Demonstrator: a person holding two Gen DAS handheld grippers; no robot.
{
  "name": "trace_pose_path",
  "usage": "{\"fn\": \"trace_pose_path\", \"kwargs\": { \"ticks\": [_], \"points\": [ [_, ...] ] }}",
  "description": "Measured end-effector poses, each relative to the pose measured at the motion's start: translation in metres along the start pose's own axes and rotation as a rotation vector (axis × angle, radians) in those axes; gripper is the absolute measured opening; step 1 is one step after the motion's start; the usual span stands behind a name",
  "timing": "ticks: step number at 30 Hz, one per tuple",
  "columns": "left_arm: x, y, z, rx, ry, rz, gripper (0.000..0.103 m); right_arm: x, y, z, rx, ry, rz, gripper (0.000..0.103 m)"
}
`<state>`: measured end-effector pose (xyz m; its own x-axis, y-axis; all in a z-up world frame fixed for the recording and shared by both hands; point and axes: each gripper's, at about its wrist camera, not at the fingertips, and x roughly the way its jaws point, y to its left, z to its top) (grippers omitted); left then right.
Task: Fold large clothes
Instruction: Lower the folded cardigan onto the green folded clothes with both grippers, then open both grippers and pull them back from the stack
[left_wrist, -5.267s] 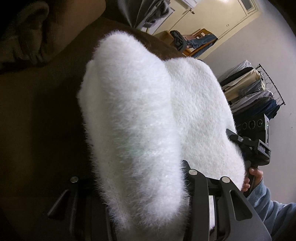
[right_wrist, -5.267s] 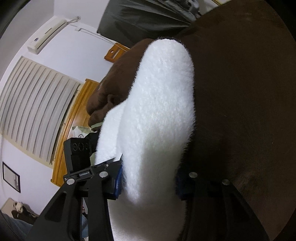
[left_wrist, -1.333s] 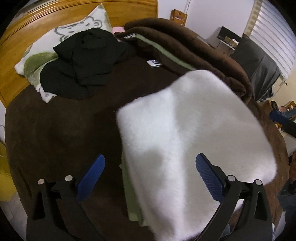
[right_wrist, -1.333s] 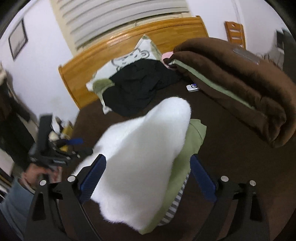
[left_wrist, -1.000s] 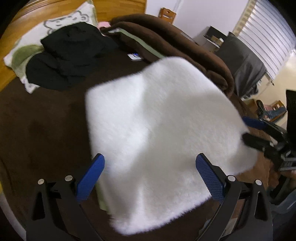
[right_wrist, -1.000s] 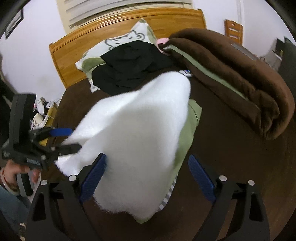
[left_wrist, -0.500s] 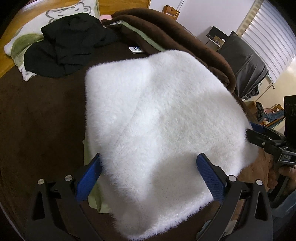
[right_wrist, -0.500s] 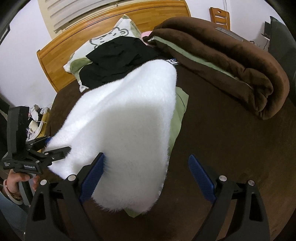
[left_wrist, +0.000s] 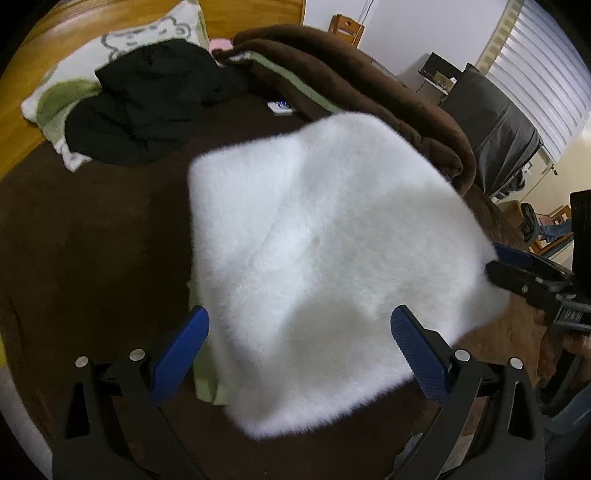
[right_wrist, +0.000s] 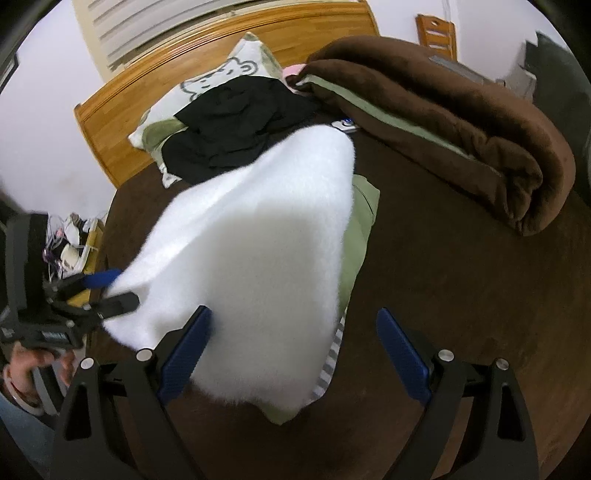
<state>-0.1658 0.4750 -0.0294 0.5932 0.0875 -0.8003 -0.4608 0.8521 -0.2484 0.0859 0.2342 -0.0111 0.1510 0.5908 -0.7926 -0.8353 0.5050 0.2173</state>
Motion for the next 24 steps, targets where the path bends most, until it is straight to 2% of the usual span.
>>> {"fn": "trace_pose_path", "kwargs": {
  "ticks": [7, 10, 12, 21, 24],
  "points": [
    [-0.049, -0.013, 0.000, 0.009, -0.063, -0.002, 0.096, -0.041, 0.031, -0.019, -0.073, -0.046, -0.043, 0.091],
    [-0.066, -0.020, -0.010, 0.000, -0.081, -0.023, 0.096, -0.058, 0.038, -0.032, -0.062, -0.065, -0.039, 0.091],
    [-0.074, -0.025, -0.016, 0.012, -0.084, -0.010, 0.096, -0.068, 0.042, -0.043, -0.046, -0.072, -0.039, 0.091],
    [-0.112, -0.051, -0.066, 0.054, -0.086, -0.010, 0.096, -0.113, 0.066, -0.092, -0.037, -0.111, -0.093, 0.091],
    [-0.119, -0.063, -0.087, 0.081, -0.078, 0.019, 0.096, -0.126, 0.070, -0.110, -0.032, -0.122, -0.111, 0.091]
  ]
}}
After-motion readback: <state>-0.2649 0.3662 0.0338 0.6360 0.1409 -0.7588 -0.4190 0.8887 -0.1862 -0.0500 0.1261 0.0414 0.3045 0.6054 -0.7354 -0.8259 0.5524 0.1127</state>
